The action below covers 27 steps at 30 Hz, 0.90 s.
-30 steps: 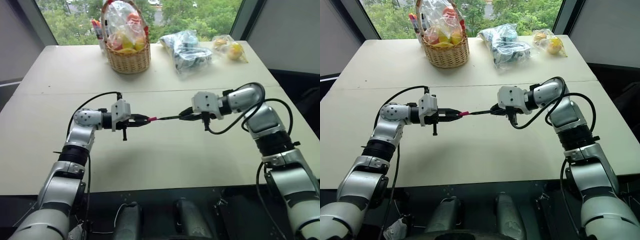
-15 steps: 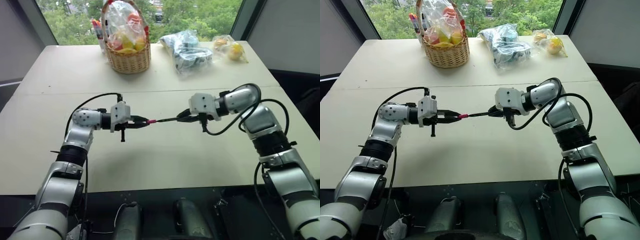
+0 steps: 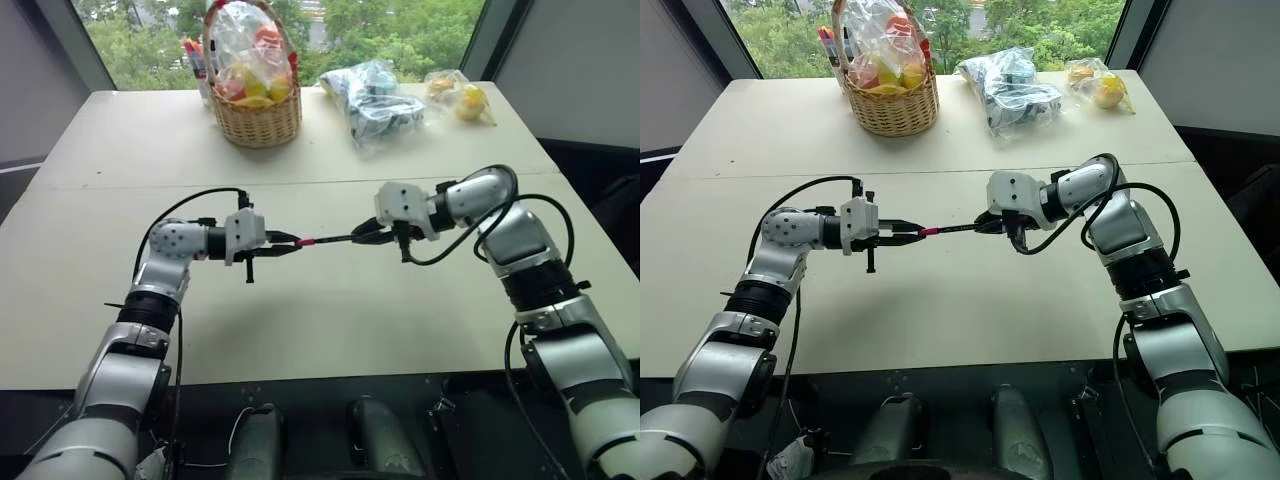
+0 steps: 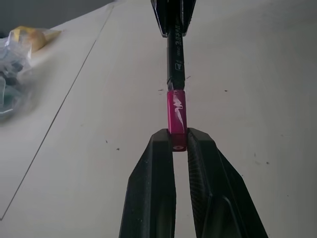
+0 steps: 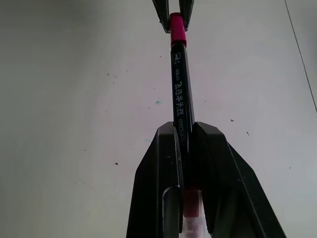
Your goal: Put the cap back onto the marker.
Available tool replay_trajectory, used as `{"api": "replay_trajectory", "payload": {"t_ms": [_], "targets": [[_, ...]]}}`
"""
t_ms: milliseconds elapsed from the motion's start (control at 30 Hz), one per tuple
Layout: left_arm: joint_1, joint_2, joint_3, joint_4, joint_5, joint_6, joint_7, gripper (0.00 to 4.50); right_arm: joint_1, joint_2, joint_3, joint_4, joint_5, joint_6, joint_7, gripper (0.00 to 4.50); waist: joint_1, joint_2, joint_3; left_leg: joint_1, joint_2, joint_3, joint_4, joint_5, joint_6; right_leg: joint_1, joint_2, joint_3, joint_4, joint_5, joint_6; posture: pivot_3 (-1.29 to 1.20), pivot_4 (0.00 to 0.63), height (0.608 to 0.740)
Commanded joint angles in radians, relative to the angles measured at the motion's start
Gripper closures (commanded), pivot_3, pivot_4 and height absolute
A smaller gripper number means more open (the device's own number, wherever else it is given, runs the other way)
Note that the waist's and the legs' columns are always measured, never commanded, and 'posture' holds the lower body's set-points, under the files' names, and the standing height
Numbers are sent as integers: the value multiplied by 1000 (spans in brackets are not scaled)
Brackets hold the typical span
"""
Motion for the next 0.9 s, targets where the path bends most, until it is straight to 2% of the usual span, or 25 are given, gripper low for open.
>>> {"api": "replay_trajectory", "payload": {"t_ms": [33,900], "targets": [[-14,-1,6,-20,-4,-10,13,4500,-17,9,-11,-72,42,0,7,4453,-1,0,0,0,0,0,0,0,0,0,0,0,0,0,0,0,150,740],[-68,-11,-8,48,52,-195,43,4500,-12,65,23,-62,31,29,-6,4453,0,0,0,0,0,0,0,0,0,0,0,0,0,0,0,0,150,740]]}}
